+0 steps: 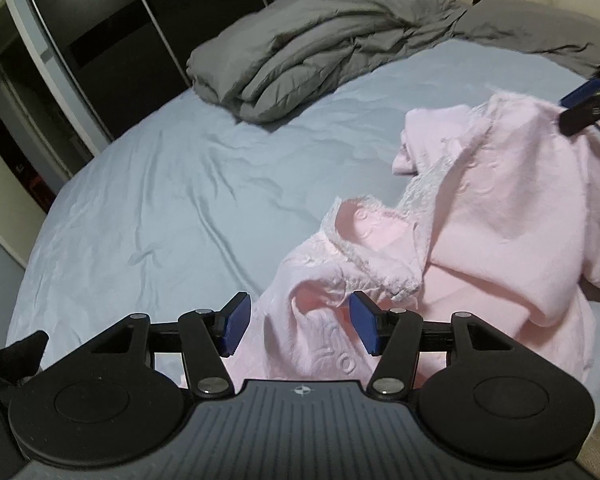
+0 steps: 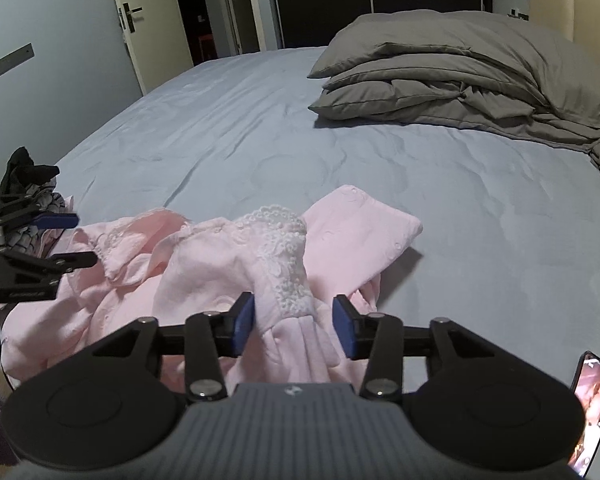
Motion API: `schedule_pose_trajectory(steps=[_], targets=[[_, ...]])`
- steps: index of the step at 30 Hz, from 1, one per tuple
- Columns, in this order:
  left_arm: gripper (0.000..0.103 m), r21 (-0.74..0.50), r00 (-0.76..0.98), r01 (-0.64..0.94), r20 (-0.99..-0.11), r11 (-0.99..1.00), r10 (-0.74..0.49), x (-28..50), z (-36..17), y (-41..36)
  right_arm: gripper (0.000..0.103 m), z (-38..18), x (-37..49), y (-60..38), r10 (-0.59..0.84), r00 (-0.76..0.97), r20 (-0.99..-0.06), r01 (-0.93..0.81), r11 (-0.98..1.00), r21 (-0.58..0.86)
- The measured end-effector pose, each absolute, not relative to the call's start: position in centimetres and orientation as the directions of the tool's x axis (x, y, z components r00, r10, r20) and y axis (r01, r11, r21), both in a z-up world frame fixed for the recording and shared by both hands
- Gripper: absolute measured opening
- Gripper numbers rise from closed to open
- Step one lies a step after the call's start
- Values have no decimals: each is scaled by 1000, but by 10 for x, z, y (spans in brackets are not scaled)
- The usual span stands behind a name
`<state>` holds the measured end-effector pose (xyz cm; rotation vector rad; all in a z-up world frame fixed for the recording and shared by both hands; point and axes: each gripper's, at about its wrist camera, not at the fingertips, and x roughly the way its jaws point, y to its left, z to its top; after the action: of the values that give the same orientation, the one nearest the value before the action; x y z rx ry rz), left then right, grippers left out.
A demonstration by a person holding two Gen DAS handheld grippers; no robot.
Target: Fold clothes
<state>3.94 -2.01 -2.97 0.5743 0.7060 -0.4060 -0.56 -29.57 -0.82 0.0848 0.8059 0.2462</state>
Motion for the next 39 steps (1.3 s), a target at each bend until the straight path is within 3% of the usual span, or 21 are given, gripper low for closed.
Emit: schedule_pose_trajectory(steps=[10,15,17,18,19,21,24,31,39], targets=[[53,367,668,516,-738,774,-96,51,-41,-21,52,-10,-13,-292,289,645,-707,-218,957,193],[32,307,645,509,-755,804,-120,58,-39,-15,51,-18,-11,-294,297,613,-732,-201,955,219],[24,295,644,499,-755,815,-121,60,-38,-13,44,-21,-9,-295,311,592,-743,-195,950,242],[19,287,644,491,-755,822,-121,61,-38,-12,28,-22,-9,-294,310,589,-746,-196,951,241],[15,280,644,484,-755,829,-121,62,-37,-11,22,-23,-9,-294,310,585,-749,-196,951,240],[8,266,654,460,-747,847,-120,63,-33,-8,17,-24,-9,-292,296,592,-750,-195,955,224],[3,258,690,407,-715,876,-110,63,-21,0,11,-22,-10,-290,261,618,-742,-188,965,182],[1,225,814,245,-575,943,-74,52,25,30,9,-6,-16,-277,73,734,-675,-164,984,-72],[0,182,923,148,-379,972,-69,7,78,53,6,28,-30,-268,-1,858,-513,-104,979,-175]])
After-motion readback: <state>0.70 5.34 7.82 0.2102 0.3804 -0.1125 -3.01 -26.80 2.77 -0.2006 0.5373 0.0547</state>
